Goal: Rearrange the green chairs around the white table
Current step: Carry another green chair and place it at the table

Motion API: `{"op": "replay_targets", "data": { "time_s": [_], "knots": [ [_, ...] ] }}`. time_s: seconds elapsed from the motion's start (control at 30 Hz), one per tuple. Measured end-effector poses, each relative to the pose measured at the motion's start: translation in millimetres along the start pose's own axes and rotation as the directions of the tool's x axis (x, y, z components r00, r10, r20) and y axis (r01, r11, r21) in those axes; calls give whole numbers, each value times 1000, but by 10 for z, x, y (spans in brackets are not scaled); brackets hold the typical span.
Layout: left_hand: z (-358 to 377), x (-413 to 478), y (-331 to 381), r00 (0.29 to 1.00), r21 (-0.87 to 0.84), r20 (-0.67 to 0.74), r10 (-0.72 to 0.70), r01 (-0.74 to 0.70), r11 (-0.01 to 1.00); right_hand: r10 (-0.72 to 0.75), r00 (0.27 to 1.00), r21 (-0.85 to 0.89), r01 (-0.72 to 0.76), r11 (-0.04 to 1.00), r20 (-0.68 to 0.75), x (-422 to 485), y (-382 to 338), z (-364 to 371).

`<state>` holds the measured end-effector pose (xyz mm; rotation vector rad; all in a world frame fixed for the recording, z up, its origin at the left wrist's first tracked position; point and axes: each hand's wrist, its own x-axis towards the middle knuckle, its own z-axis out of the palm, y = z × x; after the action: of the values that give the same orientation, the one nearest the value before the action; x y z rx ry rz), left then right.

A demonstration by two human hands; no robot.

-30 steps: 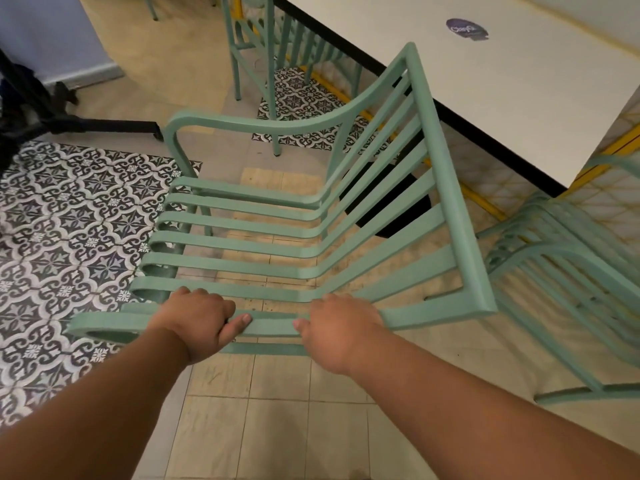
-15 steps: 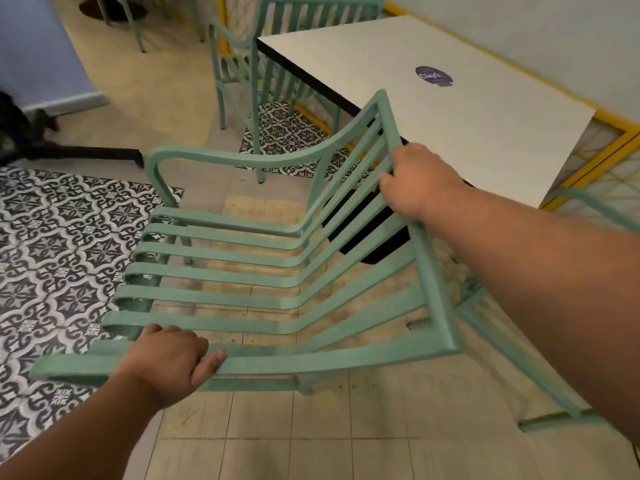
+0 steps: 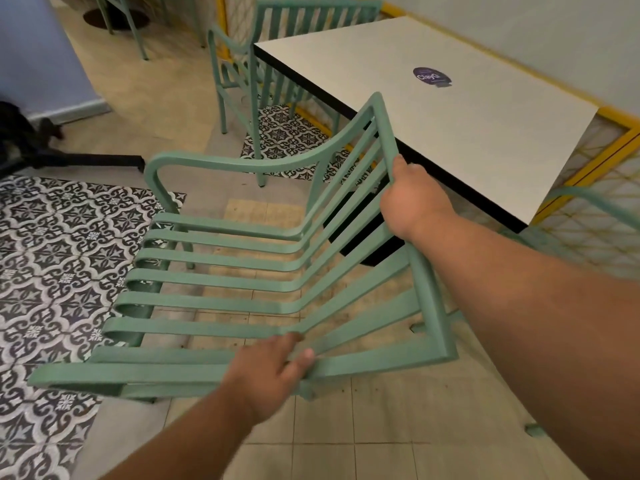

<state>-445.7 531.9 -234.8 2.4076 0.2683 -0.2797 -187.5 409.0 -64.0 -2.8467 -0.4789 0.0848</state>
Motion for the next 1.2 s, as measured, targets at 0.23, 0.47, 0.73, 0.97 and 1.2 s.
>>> {"op": "replay_targets", "data": {
  "time_s": [0.23, 0.47, 0.73, 0.97, 1.2],
  "knots": [
    [263, 208, 957, 967, -27, -243, 78, -87, 996, -22, 1000, 26, 23, 999, -7, 42, 35, 32],
    [275, 253, 859, 955, -1, -238, 175, -180, 984, 15, 1000, 144, -18, 989, 24, 41, 47, 12],
    [306, 210, 824, 942, 41, -267, 204, -200, 979, 40, 997, 118, -47, 992, 63, -38, 10, -27],
    [266, 66, 767, 944, 7, -225, 241, -245, 969, 91, 991, 119, -102, 988, 99, -230, 1, -70],
    [131, -151, 496, 917, -53, -232, 323, -344, 937, 173, 980, 170, -188, 967, 98, -458, -83, -24]
  ]
}}
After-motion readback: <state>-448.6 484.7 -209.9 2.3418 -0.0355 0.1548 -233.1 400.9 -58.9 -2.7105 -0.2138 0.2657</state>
